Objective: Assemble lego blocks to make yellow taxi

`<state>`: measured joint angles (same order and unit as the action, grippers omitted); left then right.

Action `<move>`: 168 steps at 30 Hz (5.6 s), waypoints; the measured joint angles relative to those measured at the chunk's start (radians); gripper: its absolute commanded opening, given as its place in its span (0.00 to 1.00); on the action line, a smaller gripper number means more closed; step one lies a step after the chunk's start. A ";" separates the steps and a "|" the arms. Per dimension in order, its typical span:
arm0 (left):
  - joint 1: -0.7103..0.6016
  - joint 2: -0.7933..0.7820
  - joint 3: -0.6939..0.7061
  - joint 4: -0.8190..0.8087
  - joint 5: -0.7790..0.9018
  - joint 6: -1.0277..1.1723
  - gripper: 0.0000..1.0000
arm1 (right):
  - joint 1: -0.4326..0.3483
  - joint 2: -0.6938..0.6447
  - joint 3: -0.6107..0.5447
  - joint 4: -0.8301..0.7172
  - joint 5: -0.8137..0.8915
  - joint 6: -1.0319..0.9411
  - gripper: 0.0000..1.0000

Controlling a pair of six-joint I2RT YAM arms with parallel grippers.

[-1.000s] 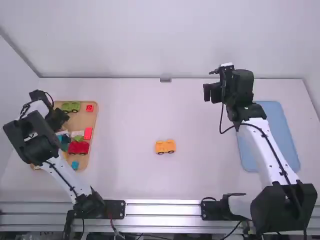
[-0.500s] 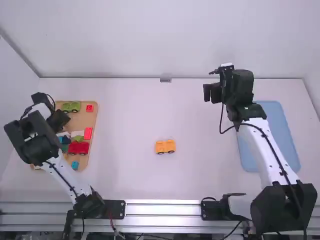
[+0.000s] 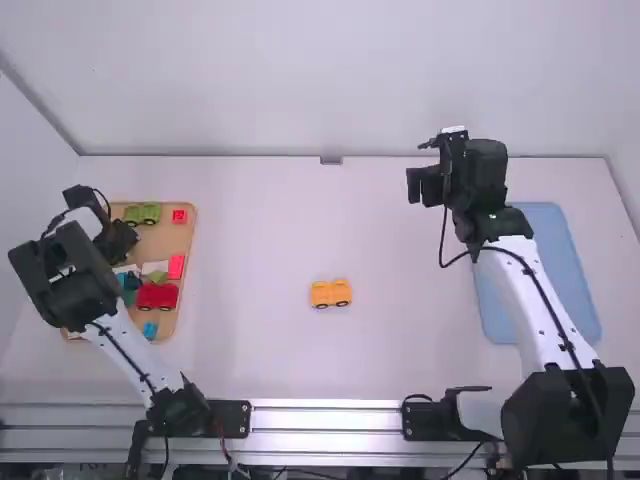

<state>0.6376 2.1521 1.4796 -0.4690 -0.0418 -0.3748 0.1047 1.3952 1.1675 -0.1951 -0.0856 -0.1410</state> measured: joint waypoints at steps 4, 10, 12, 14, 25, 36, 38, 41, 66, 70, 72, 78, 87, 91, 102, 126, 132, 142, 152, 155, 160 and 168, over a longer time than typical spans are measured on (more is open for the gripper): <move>0.000 0.000 0.000 -0.002 0.000 0.001 0.31 | 0.000 0.000 0.000 0.000 0.000 0.000 0.99; 0.000 0.000 0.000 -0.001 0.000 0.000 0.30 | 0.000 0.000 0.000 0.000 0.000 0.000 0.98; 0.000 0.000 0.000 -0.002 0.000 0.000 0.33 | 0.000 0.000 0.000 0.000 0.000 0.003 0.99; 0.000 0.000 0.000 -0.006 0.000 0.000 0.36 | 0.000 0.000 0.000 0.000 0.000 0.004 0.99; 0.000 0.000 0.000 -0.017 0.000 -0.009 0.42 | 0.000 0.000 0.000 0.000 -0.001 0.002 0.99; 0.000 0.000 0.000 -0.020 -0.004 -0.022 0.34 | 0.000 0.000 0.000 0.000 0.000 0.000 0.99; 0.000 0.000 0.000 -0.021 -0.004 -0.022 0.32 | 0.000 0.000 0.000 0.000 0.000 0.003 0.98; 0.000 0.000 0.000 -0.024 -0.004 -0.023 0.22 | 0.000 0.000 0.000 0.000 0.000 0.000 0.99; 0.000 -0.140 0.071 -0.188 -0.003 0.047 0.02 | 0.000 0.001 0.000 0.024 -0.163 0.006 0.98; -0.012 -0.314 0.008 -0.134 -0.004 0.074 0.02 | 0.000 0.001 0.000 0.043 -0.254 0.010 0.99; -0.036 -0.417 -0.064 -0.074 -0.002 0.098 0.02 | 0.000 0.002 0.000 0.058 -0.301 0.011 0.99; -0.185 -0.714 -0.369 0.163 0.139 0.318 0.02 | 0.003 0.049 0.000 0.163 -0.442 0.023 0.99; -0.538 -0.932 -0.548 0.202 0.283 0.676 0.02 | 0.050 0.215 0.000 0.317 -0.671 0.178 0.99; -0.689 -0.933 -0.548 0.216 0.301 0.798 0.02 | 0.071 0.290 0.000 0.351 -0.802 0.252 0.97; -0.882 -0.871 -0.549 0.325 0.304 0.941 0.02 | 0.120 0.424 0.025 0.341 -1.006 0.371 0.77; -0.985 -0.624 -0.549 0.597 0.303 0.990 0.02 | 0.195 0.437 0.030 0.232 -0.970 0.295 0.54; -0.985 -0.618 -0.549 0.596 0.304 0.990 0.02 | 0.193 0.437 0.030 0.218 -0.950 0.294 0.50; -0.991 -0.618 -0.549 0.597 0.330 0.990 0.02 | 0.197 0.437 0.030 0.208 -0.911 0.291 0.55; -0.999 -0.618 -0.549 0.600 0.347 0.990 0.02 | 0.209 0.437 0.030 0.211 -0.902 0.292 0.45; -1.001 -0.617 -0.549 0.601 0.348 0.989 0.02 | 0.209 0.437 0.030 0.210 -0.903 0.294 0.44; -1.001 -0.617 -0.549 0.602 0.349 0.990 0.02 | 0.212 0.437 0.030 0.211 -0.901 0.294 0.40; -1.002 -0.617 -0.550 0.613 0.344 0.996 0.02 | 0.212 0.438 0.034 0.210 -0.883 0.315 0.28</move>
<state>-0.3641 1.5352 0.9298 0.1440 0.3027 0.6209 0.3168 1.8328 1.2015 0.0151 -0.9691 0.1738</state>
